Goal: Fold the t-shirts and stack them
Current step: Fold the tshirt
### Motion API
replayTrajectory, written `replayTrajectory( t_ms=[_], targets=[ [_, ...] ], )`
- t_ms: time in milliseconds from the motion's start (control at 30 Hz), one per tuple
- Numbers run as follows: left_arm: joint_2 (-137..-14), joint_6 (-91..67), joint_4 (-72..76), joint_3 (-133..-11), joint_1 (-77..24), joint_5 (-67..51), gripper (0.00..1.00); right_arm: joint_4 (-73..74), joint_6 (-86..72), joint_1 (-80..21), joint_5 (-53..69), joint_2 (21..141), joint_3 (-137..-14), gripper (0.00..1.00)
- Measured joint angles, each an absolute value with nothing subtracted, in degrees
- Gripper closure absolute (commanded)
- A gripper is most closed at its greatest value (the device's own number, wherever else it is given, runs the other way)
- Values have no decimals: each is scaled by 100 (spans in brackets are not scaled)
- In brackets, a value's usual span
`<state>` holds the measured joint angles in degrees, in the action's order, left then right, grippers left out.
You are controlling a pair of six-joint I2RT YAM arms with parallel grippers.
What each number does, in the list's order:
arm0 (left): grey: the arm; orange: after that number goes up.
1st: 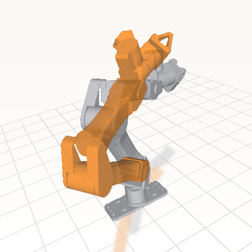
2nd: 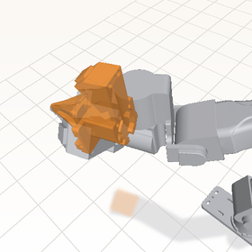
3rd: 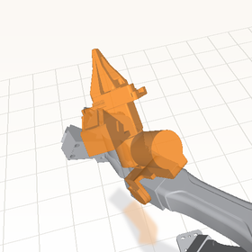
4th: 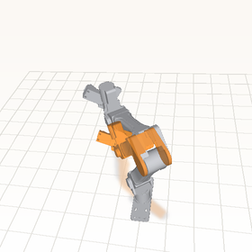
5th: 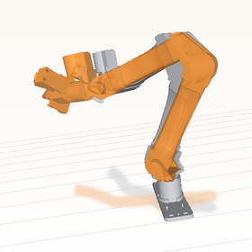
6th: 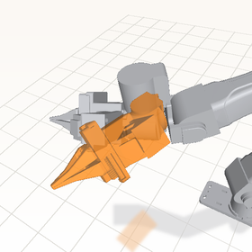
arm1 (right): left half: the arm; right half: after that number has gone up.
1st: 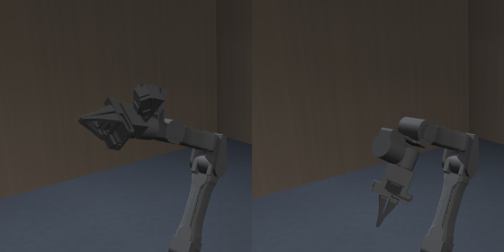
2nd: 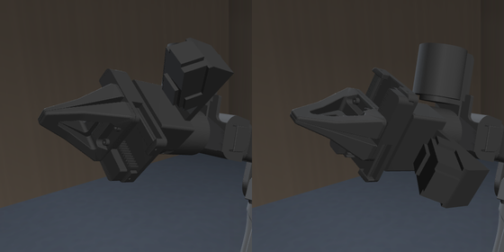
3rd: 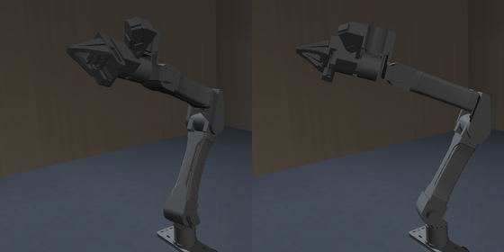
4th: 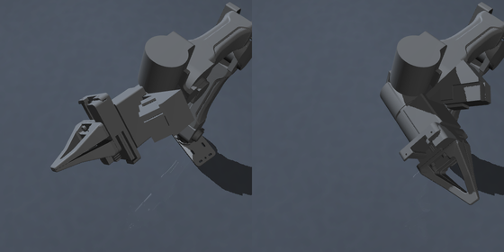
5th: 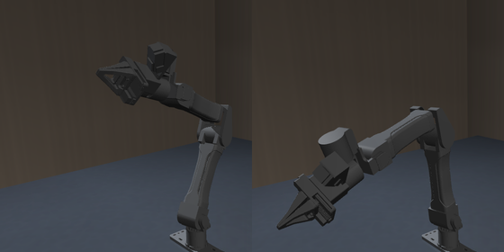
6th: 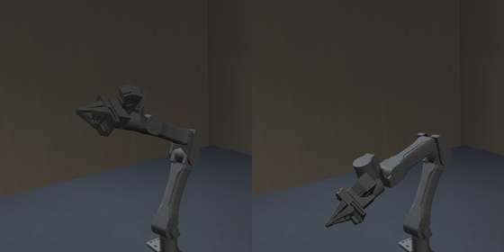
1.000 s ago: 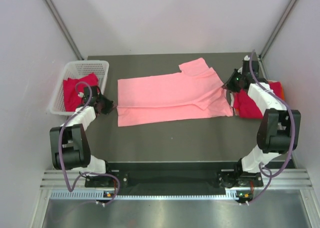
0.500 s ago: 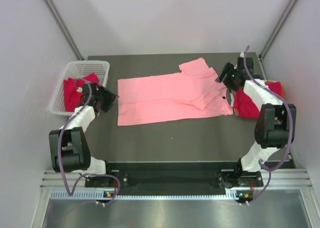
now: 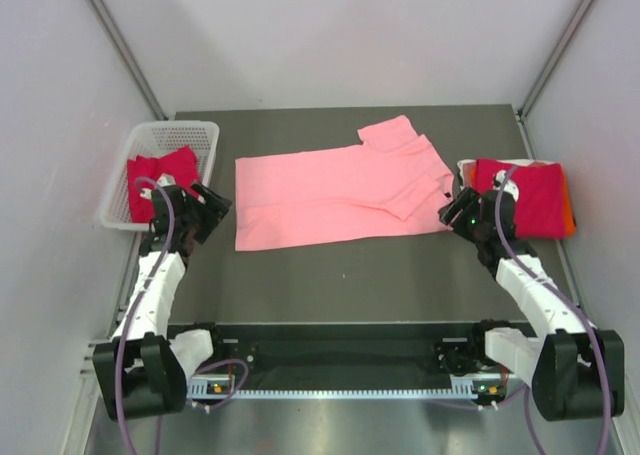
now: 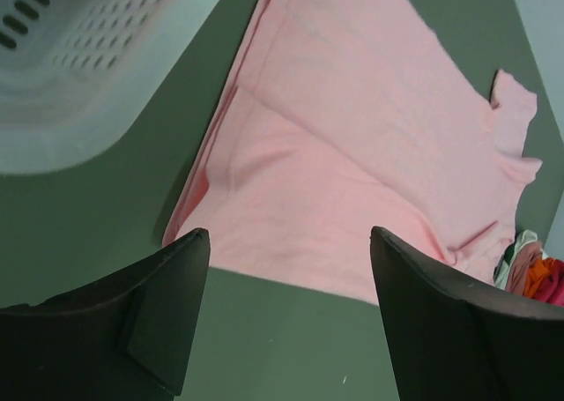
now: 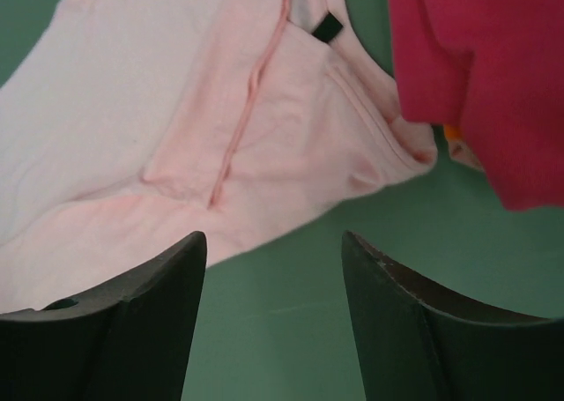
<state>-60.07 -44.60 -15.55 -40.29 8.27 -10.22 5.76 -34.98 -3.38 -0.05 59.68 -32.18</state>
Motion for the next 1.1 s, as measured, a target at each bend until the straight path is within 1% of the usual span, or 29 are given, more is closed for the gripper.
replayTrajectory(
  t_ms=[133, 233, 300, 400, 500, 600, 700, 967, 1100],
  targets=[
    [-5572, -4504, -1649, -3420, 827, -1227, 24, 421, -3774, -506, -351, 5325, -2427, 43],
    [-5041, -4641, -1660, -2926, 814, -1332, 27, 143, -4091, -528, -598, 4849, -1885, 44],
    [-4678, -4762, -1621, -2657, 790, -1339, 28, 27, -4311, -543, -746, 4633, -1601, 45],
    [-4134, -5015, -1544, -2285, 760, -1273, 32, -165, -4663, -558, -956, 4552, -1293, 47],
    [-3789, -5280, -1474, -2014, 735, -1153, 34, -281, -4939, -563, -1109, 4803, -1249, 48],
    [-3717, -5496, -1380, -1839, 711, -996, 36, -480, -5162, -563, -1225, 5352, -1267, 50],
    [-3844, -5662, -1240, -1752, 705, -926, 40, -582, -5374, -565, -1313, 5913, -1409, 53],
    [-4508, -5957, -788, -1551, 558, -845, 42, -956, -6001, -679, -1518, 7118, -2093, 54],
    [-4639, -6038, -674, -1546, 296, -672, 43, -989, -6206, -825, -1671, 7682, -2545, 55]
  ],
)
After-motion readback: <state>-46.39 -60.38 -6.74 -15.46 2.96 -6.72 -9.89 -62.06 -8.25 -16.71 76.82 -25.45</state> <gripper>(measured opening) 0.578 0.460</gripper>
